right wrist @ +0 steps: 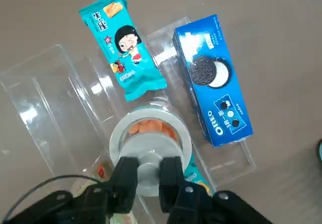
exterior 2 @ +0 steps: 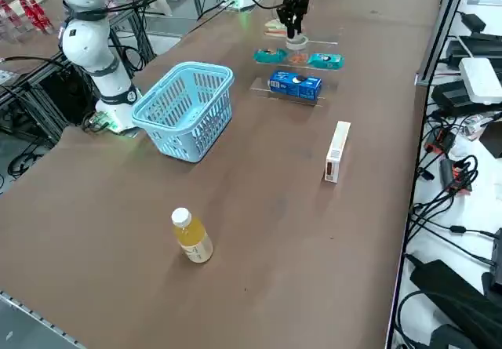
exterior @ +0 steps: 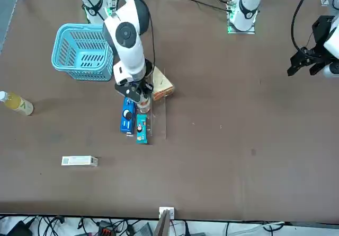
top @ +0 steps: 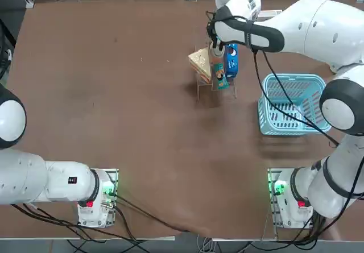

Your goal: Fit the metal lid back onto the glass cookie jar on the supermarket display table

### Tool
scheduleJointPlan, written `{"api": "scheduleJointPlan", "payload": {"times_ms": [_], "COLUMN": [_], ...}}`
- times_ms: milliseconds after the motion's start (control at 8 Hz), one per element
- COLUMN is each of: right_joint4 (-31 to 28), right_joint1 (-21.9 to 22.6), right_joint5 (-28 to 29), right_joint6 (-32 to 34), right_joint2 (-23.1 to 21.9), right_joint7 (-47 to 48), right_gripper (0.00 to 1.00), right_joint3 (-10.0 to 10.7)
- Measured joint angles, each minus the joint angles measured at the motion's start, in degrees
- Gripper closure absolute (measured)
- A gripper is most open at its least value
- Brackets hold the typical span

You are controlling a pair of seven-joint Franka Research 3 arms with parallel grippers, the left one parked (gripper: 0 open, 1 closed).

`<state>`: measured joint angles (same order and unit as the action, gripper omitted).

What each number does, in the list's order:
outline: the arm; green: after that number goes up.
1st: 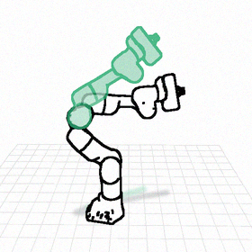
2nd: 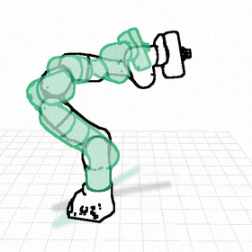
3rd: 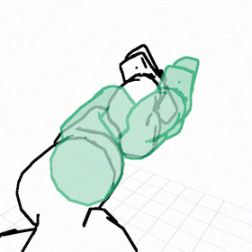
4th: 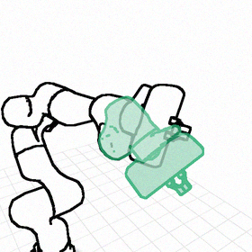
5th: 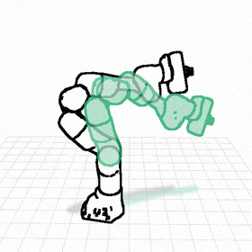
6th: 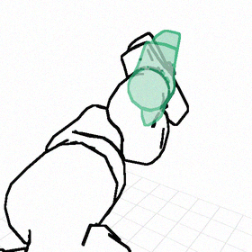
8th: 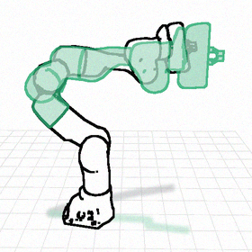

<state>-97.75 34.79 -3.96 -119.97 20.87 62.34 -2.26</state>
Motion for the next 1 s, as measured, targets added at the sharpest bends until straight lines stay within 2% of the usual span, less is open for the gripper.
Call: {"api": "scheduleJointPlan", "payload": {"times_ms": [1000], "right_joint4": [0.5], "right_joint1": [0.0], "right_joint5": [-0.9], "right_joint6": [-0.1], "right_joint2": [0.8], "right_joint7": [0.1], "right_gripper": [0.74], "right_joint3": [0.4]}}
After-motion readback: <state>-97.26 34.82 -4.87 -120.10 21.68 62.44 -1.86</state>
